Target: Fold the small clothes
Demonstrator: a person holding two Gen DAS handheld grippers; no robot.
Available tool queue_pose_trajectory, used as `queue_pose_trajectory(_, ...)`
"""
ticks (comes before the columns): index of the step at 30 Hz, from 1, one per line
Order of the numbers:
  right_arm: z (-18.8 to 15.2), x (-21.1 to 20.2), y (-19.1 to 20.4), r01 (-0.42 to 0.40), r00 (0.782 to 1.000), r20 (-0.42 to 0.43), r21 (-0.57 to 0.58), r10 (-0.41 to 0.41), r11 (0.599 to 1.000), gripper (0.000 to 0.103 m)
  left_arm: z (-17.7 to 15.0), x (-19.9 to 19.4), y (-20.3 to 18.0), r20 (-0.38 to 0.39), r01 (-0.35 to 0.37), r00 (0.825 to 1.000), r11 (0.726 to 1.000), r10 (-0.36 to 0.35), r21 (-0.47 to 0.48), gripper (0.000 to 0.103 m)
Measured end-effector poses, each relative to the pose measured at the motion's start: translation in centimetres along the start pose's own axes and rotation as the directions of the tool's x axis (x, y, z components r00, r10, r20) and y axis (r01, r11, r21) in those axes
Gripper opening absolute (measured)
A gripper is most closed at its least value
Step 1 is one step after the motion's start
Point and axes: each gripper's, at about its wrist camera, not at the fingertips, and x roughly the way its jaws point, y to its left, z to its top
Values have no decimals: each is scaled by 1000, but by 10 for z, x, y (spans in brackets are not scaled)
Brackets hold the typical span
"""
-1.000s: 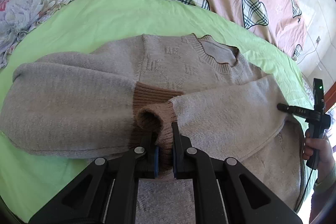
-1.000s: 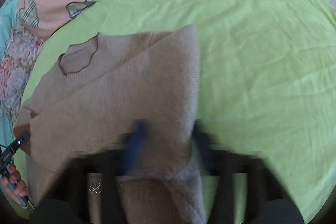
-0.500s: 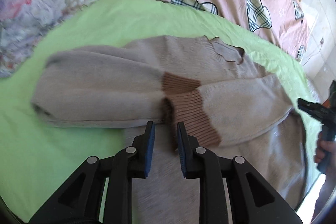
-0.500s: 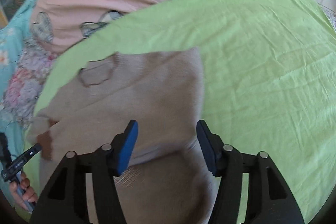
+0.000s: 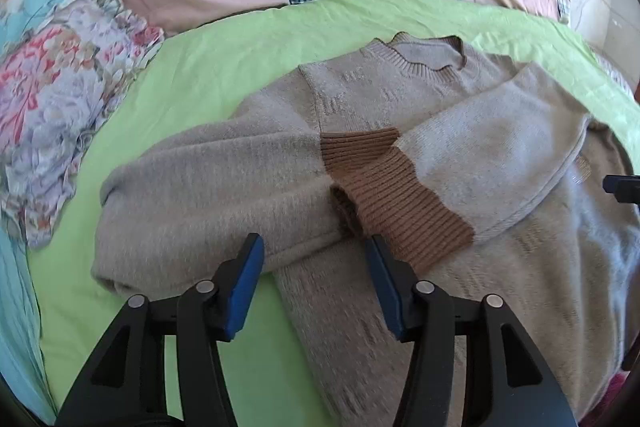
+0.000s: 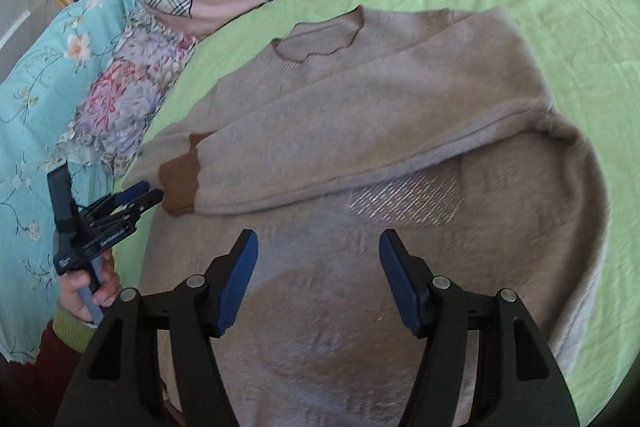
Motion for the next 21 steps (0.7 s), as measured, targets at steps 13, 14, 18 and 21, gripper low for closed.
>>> queue_pose_trajectory(13, -7, 12, 4, -20, 999, -39, 41, 22, 999, 67, 8, 39, 13, -54, 43, 998, 997, -39, 64, 43)
queue_pose_trajectory(14, -7, 13, 3, -22, 999, -41, 47, 24, 999, 67, 10, 39, 15, -50, 22, 999, 998, -18, 65, 34)
queue_pose_trajectory(18, -5, 14, 6, -26, 999, -43, 47, 28, 999, 67, 19, 35, 43, -27, 0, 1000, 996, -3, -88, 7)
queue_pose_trajectory(21, -5, 13, 10, -29, 999, -35, 40, 30, 999, 67, 31, 7, 55, 59, 42, 998, 980, -31, -195, 6)
